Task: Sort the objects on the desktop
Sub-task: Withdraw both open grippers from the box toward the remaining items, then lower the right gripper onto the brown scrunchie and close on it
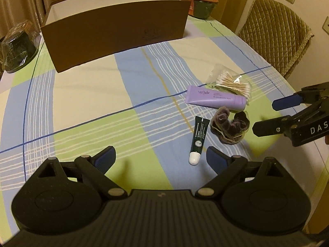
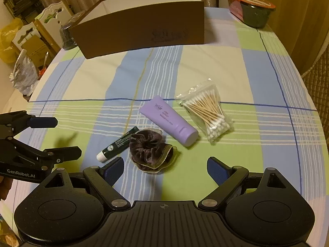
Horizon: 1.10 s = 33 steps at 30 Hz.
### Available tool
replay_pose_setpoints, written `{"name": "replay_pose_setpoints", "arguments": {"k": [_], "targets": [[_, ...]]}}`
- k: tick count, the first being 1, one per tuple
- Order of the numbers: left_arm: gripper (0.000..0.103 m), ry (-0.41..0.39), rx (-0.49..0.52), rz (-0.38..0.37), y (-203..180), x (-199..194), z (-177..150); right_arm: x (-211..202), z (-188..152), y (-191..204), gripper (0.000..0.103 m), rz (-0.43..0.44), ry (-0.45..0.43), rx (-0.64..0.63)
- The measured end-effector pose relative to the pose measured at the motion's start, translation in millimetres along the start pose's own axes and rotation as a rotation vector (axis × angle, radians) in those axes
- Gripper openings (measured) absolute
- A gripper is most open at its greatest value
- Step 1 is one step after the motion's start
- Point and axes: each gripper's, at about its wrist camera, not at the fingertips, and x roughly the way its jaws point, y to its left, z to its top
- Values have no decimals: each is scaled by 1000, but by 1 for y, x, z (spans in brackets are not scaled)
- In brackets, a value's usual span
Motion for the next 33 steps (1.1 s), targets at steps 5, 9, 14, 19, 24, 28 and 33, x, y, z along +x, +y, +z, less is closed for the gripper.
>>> {"name": "replay_pose_setpoints", "arguments": {"k": [5,9,14,19,24,28,33], "targets": [[93,10,18,-10,-2,5,-1,0,-3,-1,90,-11,-1,21],[93,11,40,-19,-5,10,-2,1,-7,-2,90,-18,-4,43],[93,-2,105,-36,-11,15,-5,5,-9,3,90,-11,-9,62],[93,7,119,-57,-10,19,-8,13,-11,8,90,-1,-7,76],[92,15,130,-71,-9,23,-10,18,-11,8,90,-1,-7,102],[92,14,139,-83,-9,25,-10,22,-9,8,90,1,-5,115],[92,18,147,-92,-9,28,-10,26,-8,10,90,1,-1,123]]}}
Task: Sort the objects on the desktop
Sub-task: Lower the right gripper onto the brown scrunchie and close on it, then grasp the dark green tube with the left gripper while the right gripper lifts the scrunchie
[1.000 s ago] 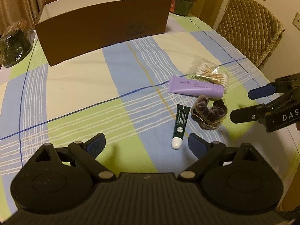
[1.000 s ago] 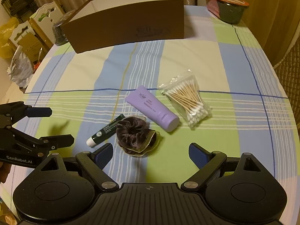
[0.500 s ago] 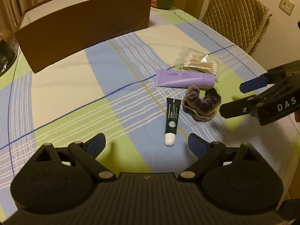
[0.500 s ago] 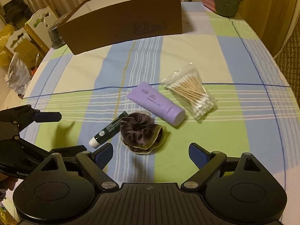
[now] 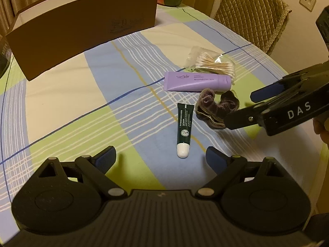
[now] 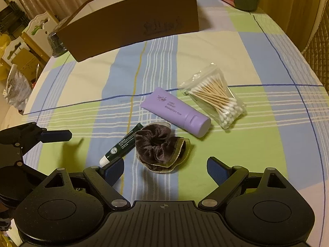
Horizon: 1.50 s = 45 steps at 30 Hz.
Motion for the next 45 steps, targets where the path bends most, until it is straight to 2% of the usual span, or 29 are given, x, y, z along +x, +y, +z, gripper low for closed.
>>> {"name": "replay_pose_setpoints", "arguments": {"k": [3,7,18,22,23,24,26,27,28,29,31,36,44,45], "targets": [[92,5,6,-4,0,2,0,2,1,1,90,3,0,7],[86,14,14,-8,0,4,0,5,2,4,90,10,0,10],[86,9,3,-1,5,1,-3,23,8,15,90,28,9,-15],[83,8,15,-10,4,1,-2,27,10,13,89,24,3,-5],[83,9,17,-10,4,1,-2,27,10,12,84,21,2,-2],[83,9,19,-9,4,1,-1,28,10,11,63,16,1,-1],[83,11,23,-10,3,2,-1,29,12,8,56,1,1,-1],[83,11,26,-10,2,3,-1,29,12,5,47,2,1,5],[83,12,31,-12,1,3,0,27,12,3,33,1,-1,9],[83,12,35,-14,0,4,1,25,13,0,29,4,-4,12],[83,13,45,-17,-3,6,3,19,12,-5,26,4,-12,17],[80,8,82,-35,-13,14,11,3,6,-15,26,-15,-33,30],[57,24,154,-32,-28,30,19,-17,4,-30,26,-39,-56,64],[47,28,162,-30,-29,31,19,-17,4,-30,26,-39,-58,68]]}}
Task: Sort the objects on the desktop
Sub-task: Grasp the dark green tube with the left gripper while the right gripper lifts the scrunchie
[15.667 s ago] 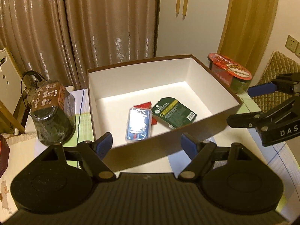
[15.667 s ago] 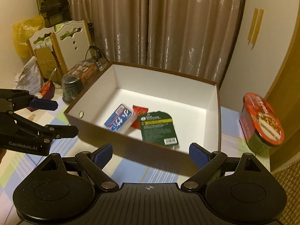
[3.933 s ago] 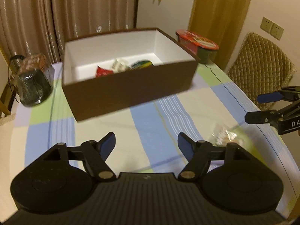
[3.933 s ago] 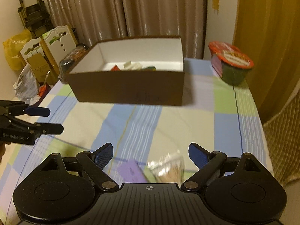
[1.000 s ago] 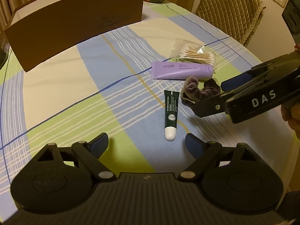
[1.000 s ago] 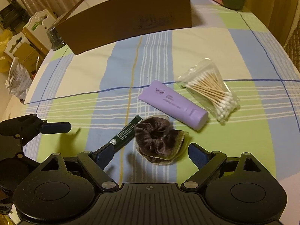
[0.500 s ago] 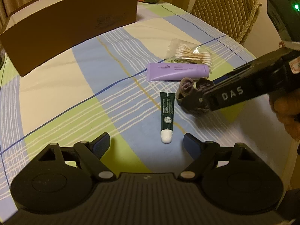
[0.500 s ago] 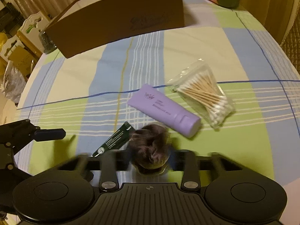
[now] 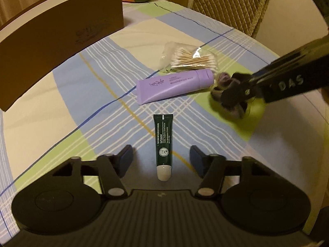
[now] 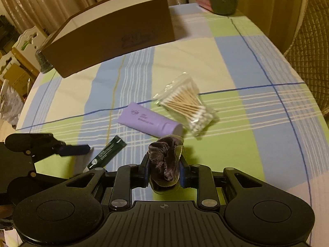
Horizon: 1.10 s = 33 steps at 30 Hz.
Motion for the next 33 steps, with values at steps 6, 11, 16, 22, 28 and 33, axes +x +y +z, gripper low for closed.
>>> {"name": "replay_pose_setpoints", "arguments": {"k": [6,11,16,22,28,33], "targets": [[12,33,15,16,0,-1,-1,-1,2,2,26,9,-7,-3],[12,14,-34,30,9,-14,-3,1,6,10,26,25,-9,-29],[12,1,-65,58,19,-24,-6,1,12,21,26,44,-16,-64],[12,-19,-93,94,34,-39,-5,-3,22,34,26,62,-34,-103],[12,-44,-121,125,48,-51,0,-8,35,46,26,76,-57,-147],[12,-67,-98,146,56,-59,11,-12,51,53,26,85,-81,-178]]}}
